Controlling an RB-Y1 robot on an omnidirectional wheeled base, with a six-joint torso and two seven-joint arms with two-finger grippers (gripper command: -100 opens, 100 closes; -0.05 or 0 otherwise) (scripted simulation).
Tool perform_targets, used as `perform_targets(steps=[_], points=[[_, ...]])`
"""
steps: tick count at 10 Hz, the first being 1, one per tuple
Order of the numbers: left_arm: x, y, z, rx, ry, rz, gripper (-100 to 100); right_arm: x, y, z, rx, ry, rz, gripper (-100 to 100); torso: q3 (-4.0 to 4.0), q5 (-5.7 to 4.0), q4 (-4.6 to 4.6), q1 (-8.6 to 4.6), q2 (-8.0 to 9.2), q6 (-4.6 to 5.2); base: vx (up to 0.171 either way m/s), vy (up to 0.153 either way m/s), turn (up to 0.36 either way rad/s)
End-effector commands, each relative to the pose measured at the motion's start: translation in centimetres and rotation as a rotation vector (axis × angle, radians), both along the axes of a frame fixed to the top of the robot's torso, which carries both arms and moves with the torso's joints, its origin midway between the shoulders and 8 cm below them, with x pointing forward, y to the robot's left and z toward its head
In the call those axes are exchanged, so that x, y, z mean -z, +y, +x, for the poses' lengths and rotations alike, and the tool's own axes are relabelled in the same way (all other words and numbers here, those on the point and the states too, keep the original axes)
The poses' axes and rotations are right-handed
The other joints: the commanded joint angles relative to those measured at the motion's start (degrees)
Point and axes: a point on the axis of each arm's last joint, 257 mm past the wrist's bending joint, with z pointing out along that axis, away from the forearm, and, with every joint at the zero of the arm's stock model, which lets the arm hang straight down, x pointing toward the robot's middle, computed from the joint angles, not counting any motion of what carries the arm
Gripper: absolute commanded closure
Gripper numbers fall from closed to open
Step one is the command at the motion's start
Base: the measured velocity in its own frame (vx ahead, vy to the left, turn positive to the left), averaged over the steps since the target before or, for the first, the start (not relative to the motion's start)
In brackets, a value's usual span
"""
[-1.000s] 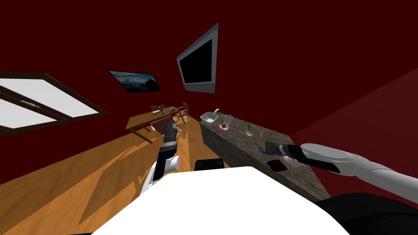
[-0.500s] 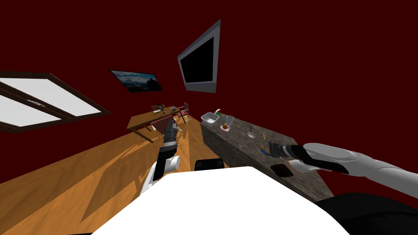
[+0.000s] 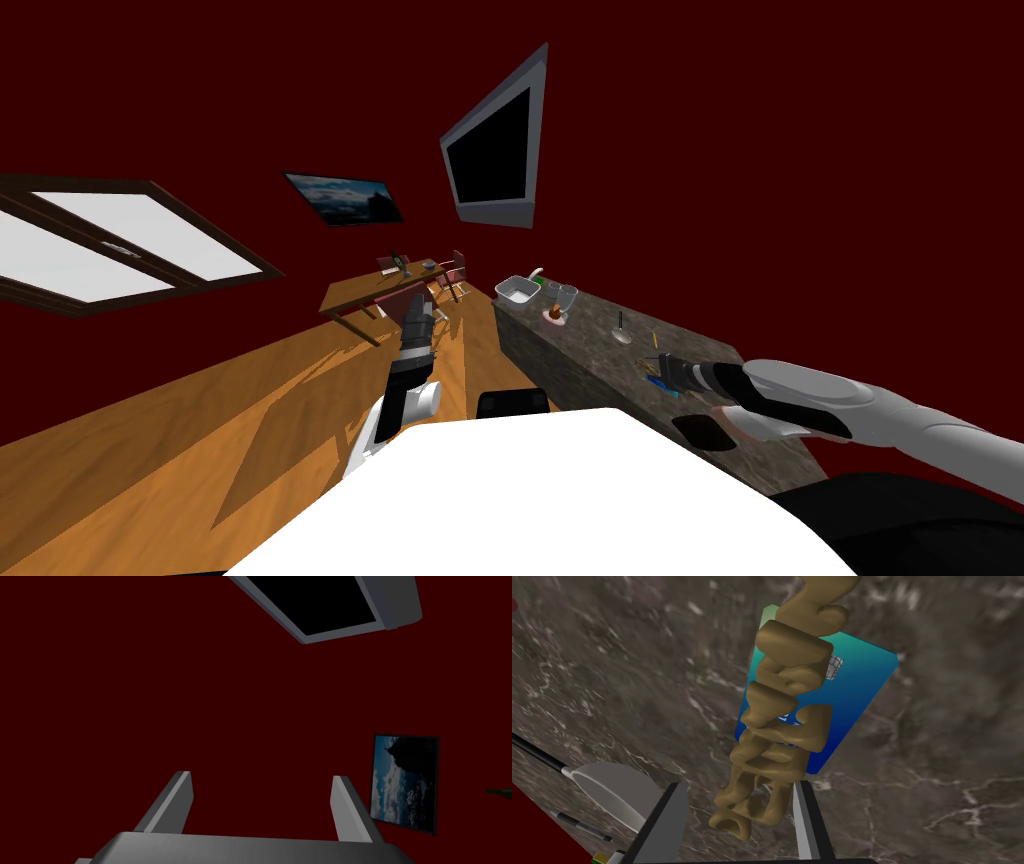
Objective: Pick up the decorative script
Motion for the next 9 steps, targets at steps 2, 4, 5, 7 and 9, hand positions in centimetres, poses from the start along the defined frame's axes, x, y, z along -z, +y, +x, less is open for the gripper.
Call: perform_targets(steps=[2, 4, 5, 7, 9], points=[[0.0, 0.0, 0.0, 0.0, 0.0, 0.0, 0, 0.0, 0.0, 0.0, 0.001, 0.001, 0.001, 100, 0.01, 0.0, 0.01, -0.02, 0.01, -0.02, 0.0, 0.0, 0.0], [0.0, 0.0, 0.0, 0.0, 0.0, 0.0, 0, 0.0, 0.0, 0.0, 0.001, 0.001, 0.001, 100, 0.02, 0.0, 0.01, -0.01, 0.03, -0.01, 0.0, 0.0, 0.0], [0.0, 0.0, 0.0, 0.0, 0.0, 0.0, 0, 0.0, 0.0, 0.0, 0.001, 0.0, 0.001, 0, 0.02, 0.0, 0.01, -0.01, 0.03, -0.01, 0.0, 0.0, 0.0], [0.0, 0.0, 0.0, 0.0, 0.0, 0.0, 0, -1.6, 0.1, 1.1, -0.02, 0.002, 0.0, 100, 0.08, 0.04, 0.03, -0.01, 0.13, 0.06, -0.034, -0.001, -0.122], [0.0, 0.0, 0.0, 0.0, 0.0, 0.0, 0, -1.2, 0.0, 0.8, -0.017, 0.001, -0.001, 0, 0.1, 0.0, 0.04, 0.01, 0.16, 0.02, -0.01, 0.0, -0.011]])
